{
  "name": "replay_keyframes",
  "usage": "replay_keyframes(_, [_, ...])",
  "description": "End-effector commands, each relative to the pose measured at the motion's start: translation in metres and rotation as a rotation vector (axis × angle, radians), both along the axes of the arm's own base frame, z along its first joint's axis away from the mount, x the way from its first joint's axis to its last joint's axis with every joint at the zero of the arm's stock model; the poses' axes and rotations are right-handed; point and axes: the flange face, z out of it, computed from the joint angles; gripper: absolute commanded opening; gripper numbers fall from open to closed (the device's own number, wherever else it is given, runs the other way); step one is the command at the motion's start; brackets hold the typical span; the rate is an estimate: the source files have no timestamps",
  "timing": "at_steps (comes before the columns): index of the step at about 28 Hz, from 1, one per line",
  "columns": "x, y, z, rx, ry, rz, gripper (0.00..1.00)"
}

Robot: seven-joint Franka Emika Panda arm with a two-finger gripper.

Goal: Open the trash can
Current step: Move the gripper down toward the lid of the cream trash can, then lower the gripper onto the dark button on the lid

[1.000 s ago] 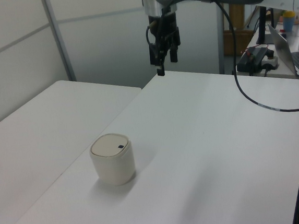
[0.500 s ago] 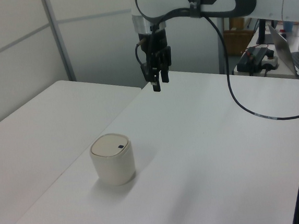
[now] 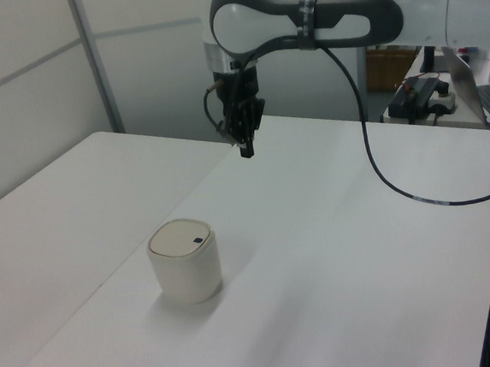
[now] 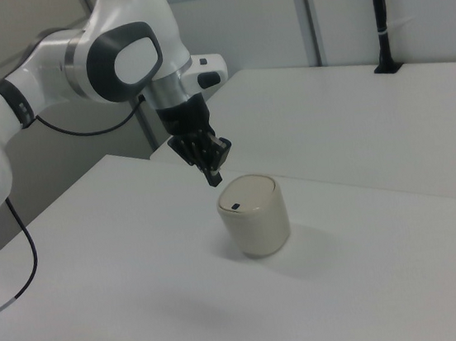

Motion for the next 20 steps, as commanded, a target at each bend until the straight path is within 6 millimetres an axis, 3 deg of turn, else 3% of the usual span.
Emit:
replay_keyframes(1, [0.010,0.010,-0.013,-0.001,-0.024,-0.031,0.00])
replay_keyframes(8, [0.022,0.024,-0.027,-0.005,-0.045,-0.018,0.00])
replay_keyframes(13, [0.035,0.040,-0.049,-0.012,-0.048,0.006,0.00])
replay_keyframes(20, [0.048,0.047,-0.076,-0.021,-0.043,0.015,0.00])
